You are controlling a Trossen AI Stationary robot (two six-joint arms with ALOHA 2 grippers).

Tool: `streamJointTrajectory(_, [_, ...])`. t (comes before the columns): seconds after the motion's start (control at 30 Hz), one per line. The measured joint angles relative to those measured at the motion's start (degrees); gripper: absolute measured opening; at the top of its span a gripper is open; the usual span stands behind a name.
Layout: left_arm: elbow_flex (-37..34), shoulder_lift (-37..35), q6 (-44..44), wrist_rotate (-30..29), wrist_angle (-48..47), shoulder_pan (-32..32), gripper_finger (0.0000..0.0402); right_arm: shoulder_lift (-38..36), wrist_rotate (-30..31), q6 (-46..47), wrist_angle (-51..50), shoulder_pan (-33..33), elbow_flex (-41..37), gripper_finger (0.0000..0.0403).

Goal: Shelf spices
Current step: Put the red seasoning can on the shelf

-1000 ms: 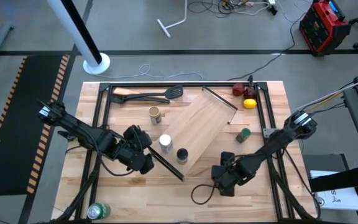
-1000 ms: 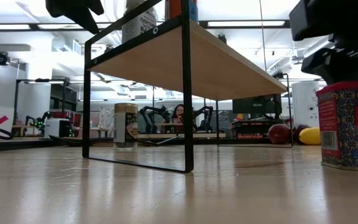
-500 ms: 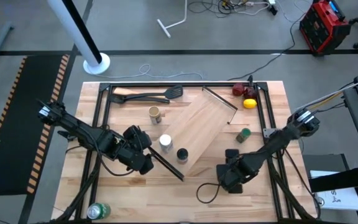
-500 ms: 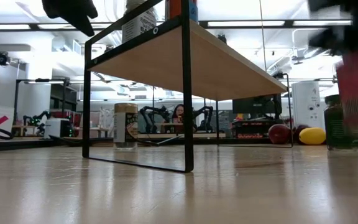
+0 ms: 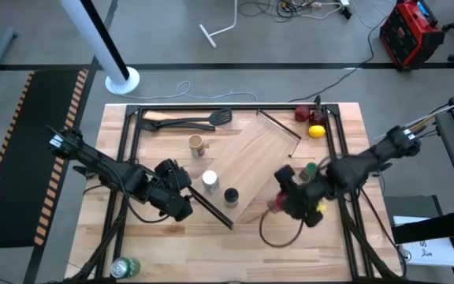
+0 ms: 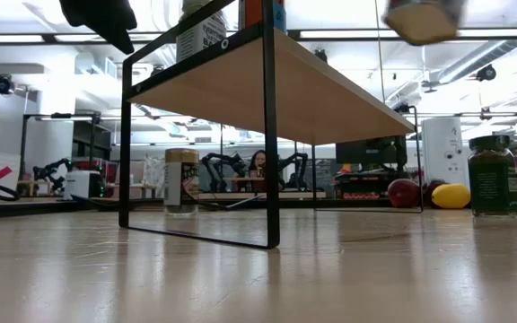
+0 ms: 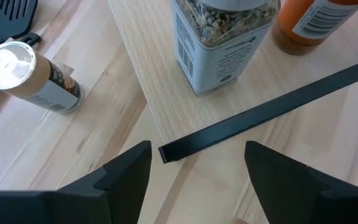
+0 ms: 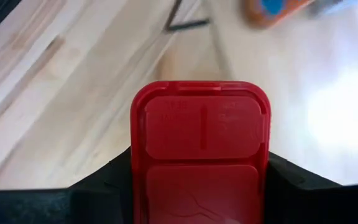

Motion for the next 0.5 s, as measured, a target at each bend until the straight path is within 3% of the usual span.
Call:
streamJointTrajectory(0.27, [0.0, -0.7, -0.3, 0.0, -0.1, 0.0, 0.0247, 6.9, -6.2, -15.1, -7.7, -11.6, 12.0, 0.0188])
streamJointTrajectory(0.5, [0.0, -1.8, -1.5, 1.2, -0.7, 0.0, 0.0238, 15.1, -8.1, -24.5, -11.8, -16.1, 21.0, 0.0188])
